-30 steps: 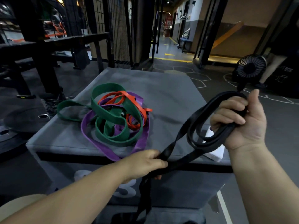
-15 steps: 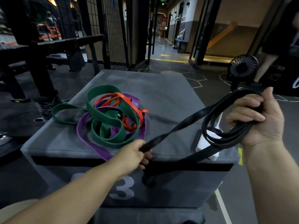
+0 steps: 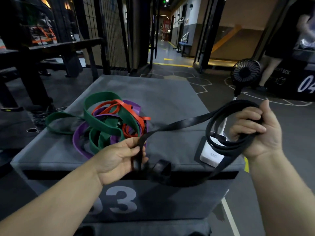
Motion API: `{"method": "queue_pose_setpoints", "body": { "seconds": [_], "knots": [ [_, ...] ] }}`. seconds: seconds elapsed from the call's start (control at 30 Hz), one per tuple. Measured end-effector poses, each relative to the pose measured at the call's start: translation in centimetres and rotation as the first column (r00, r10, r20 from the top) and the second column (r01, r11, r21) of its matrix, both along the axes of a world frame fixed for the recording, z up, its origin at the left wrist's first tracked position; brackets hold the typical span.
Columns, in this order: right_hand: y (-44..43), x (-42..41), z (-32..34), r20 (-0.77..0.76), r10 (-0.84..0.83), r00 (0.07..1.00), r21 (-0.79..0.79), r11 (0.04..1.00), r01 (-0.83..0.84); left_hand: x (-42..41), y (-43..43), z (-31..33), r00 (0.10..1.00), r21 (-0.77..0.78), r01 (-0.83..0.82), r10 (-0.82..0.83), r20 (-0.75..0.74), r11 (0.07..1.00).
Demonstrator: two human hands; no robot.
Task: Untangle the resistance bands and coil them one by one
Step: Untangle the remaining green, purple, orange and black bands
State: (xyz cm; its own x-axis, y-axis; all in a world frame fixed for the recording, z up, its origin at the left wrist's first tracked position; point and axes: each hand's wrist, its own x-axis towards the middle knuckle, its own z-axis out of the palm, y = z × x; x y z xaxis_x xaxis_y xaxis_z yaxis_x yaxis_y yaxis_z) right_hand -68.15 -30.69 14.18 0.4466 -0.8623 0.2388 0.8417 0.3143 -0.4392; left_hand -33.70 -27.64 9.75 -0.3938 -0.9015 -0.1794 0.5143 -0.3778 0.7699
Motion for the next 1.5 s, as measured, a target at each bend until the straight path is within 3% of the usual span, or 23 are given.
{"method": "queue_pose_setpoints", "body": {
  "seconds": [0.17, 0.23, 0.3, 0.37, 0.57, 0.73, 0.8, 0.97, 1.1, 1.23, 1.33, 1.5],
  "knots": [
    [-0.1, 0.5, -0.3, 0.066, -0.022, 0.998, 0.027, 0.999, 0.021, -0.6, 0.2, -0.5, 0.994, 0.059, 0.022, -0.028, 0.104, 0.998],
    [0.0, 0.6, -0.2, 0.061, -0.039, 0.997, 0.024, 0.999, 0.038, -1.2, 0.6, -1.0, 0.958, -0.034, 0.066, -0.054, 0.283, 0.997],
    [0.1, 0.6, 0.0, 0.059, -0.058, 0.997, 0.017, 0.998, 0.057, -1.6, 1.1, -1.6, 0.861, -0.149, 0.162, -0.065, 0.505, 0.975],
    [0.3, 0.6, 0.2, 0.053, -0.088, 0.995, 0.011, 0.996, 0.088, -2.0, 1.5, -2.2, 0.8, -0.186, 0.2, -0.051, 0.597, 0.962],
    [0.9, 0.5, 0.6, 0.036, -0.196, 0.98, 0.029, 0.98, 0.195, -2.5, 1.3, -2.7, 0.799, -0.214, 0.152, 0.007, 0.601, 0.965],
    [1.5, 1.0, 1.3, 0.028, -0.328, 0.944, 0.065, 0.943, 0.326, -2.7, 1.1, -2.2, 0.946, -0.037, -0.009, 0.021, 0.324, 0.999],
    [1.7, 1.6, 1.6, -0.003, -0.412, 0.911, 0.085, 0.908, 0.411, -3.1, 1.3, -2.0, 0.956, -0.028, -0.031, 0.038, 0.291, 0.999],
    [1.9, 2.8, 2.2, -0.012, -0.529, 0.849, 0.119, 0.842, 0.526, -3.2, 1.8, -2.3, 0.83, -0.195, 0.122, 0.007, 0.558, 0.973],
    [2.1, 3.0, 2.6, 0.008, -0.547, 0.837, 0.108, 0.832, 0.544, -3.1, 1.4, -2.8, 0.665, -0.287, 0.116, 0.14, 0.734, 0.951],
    [2.1, 3.5, 2.7, 0.016, -0.554, 0.832, 0.058, 0.831, 0.553, -3.0, 1.4, -2.9, 0.723, -0.257, 0.096, 0.11, 0.682, 0.962],
    [2.0, 4.5, 2.6, 0.002, -0.559, 0.829, 0.001, 0.829, 0.559, -3.6, 1.8, -2.8, 0.702, -0.305, 0.147, 0.118, 0.702, 0.941],
    [2.3, 7.3, 2.5, -0.154, -0.552, 0.82, -0.049, 0.833, 0.551, -4.5, 2.6, -2.7, 0.707, -0.363, 0.23, 0.101, 0.7, 0.903]
  ]
}}
